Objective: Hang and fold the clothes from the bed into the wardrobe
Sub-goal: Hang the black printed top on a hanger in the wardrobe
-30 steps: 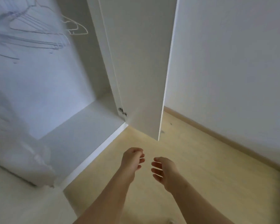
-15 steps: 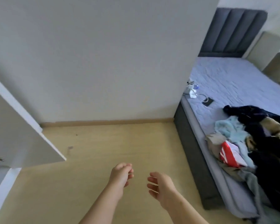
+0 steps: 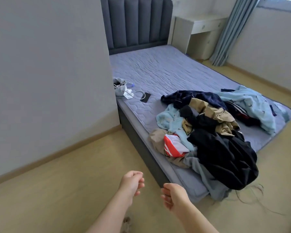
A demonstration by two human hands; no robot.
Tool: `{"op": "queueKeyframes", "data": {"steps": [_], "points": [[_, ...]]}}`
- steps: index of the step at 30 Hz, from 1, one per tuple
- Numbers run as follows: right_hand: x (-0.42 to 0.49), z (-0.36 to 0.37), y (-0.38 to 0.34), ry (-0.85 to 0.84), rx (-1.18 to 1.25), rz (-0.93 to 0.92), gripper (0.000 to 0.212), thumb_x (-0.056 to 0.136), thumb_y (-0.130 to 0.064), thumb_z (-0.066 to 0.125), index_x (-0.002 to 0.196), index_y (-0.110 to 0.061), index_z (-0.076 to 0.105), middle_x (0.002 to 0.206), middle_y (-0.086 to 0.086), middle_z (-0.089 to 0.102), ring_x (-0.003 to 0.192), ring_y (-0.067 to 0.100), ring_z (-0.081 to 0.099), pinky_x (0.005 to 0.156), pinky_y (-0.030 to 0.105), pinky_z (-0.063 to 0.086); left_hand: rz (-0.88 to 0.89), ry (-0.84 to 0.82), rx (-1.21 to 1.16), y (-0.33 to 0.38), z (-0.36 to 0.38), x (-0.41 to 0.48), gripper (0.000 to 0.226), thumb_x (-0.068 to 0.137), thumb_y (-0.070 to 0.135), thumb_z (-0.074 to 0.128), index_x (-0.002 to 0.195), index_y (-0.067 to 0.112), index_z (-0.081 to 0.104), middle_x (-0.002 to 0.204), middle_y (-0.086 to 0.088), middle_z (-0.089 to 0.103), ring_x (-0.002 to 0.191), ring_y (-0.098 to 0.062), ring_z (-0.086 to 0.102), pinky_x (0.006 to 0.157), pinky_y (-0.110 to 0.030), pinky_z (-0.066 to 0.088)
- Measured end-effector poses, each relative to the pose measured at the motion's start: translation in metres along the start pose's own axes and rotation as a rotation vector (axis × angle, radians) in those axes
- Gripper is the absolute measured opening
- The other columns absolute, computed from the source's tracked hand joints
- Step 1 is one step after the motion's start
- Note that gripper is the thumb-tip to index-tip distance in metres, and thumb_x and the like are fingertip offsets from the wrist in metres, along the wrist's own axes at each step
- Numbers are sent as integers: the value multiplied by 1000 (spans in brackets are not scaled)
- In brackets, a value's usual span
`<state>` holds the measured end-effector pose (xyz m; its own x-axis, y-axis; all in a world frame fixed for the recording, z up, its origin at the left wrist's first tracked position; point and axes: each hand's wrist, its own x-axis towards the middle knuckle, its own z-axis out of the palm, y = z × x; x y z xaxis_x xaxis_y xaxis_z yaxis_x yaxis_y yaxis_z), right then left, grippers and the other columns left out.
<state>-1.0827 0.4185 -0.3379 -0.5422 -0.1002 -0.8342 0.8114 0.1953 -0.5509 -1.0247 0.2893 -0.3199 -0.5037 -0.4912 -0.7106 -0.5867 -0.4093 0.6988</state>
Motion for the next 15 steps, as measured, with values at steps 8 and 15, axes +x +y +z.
{"op": "queueKeyframes", "data": {"steps": [8,15], "points": [[71,0,-92,88,137,22,11,91,-5,47,82,-10,51,67,7,50,49,17,40,49,20,29,11,-87,135,86,55,88,17,95,15,45,83,19,56,75,1,58,62,-10,53,55,-21,38],[144,13,-180,156,66,-54,21,90,0,43,72,-10,47,58,5,40,45,15,31,41,18,22,10,-125,256,177,95,178,18,93,14,44,79,19,55,70,2,55,55,-9,49,50,-20,33]]}}
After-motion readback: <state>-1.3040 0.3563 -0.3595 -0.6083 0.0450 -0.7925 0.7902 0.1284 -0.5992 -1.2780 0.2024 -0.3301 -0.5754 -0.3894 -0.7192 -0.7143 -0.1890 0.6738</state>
